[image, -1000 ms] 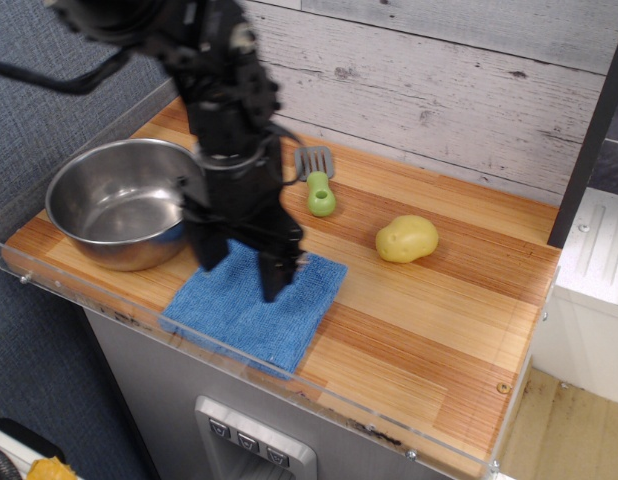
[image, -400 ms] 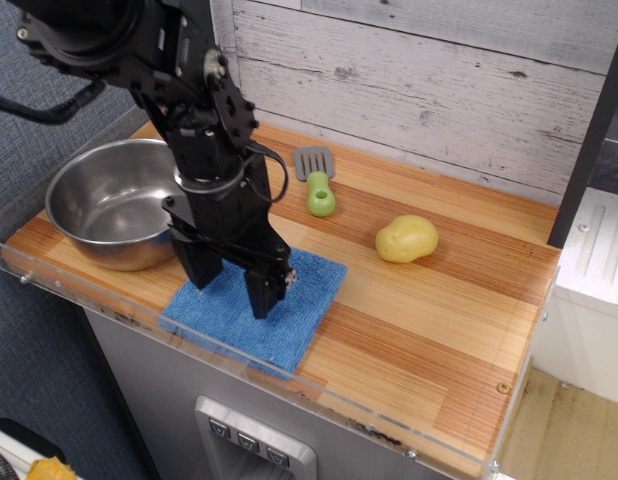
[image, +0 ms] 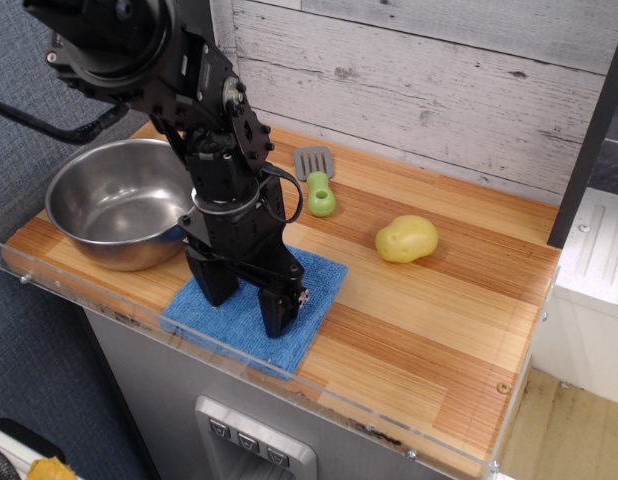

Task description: Move the cloth to the bottom right edge of the table

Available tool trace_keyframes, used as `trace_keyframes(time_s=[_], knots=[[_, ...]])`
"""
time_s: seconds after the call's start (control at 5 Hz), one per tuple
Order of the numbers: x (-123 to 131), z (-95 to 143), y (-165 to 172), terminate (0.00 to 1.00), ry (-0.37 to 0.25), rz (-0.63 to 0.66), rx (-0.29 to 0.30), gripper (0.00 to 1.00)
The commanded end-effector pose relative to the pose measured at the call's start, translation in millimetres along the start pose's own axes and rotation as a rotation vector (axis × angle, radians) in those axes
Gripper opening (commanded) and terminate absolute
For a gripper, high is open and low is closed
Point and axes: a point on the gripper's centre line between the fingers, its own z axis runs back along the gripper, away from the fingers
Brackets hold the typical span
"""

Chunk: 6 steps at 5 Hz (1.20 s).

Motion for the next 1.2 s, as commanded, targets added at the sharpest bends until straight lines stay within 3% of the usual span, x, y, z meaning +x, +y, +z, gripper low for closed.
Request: trace_keyframes(time_s=[0.0,0.2,0.4,0.8,1.0], knots=[[-12.5,-25.2,0.9,0.0,0.054,-0.008,-0.017,1.0],[-29.2,-46.1,-1.8,0.0,0.099,-0.019,-0.037,1.0],[-31.7,-42.9,-24.6,0.0,0.099,-0.064,-0.041,1.0],[-20.5,-36.3,-92.9,0.0,0.055,-0.167,-0.183,1.0],[-13.0,-30.5,-136.0,0.0,0.044,-0.246,-0.198,1.0]])
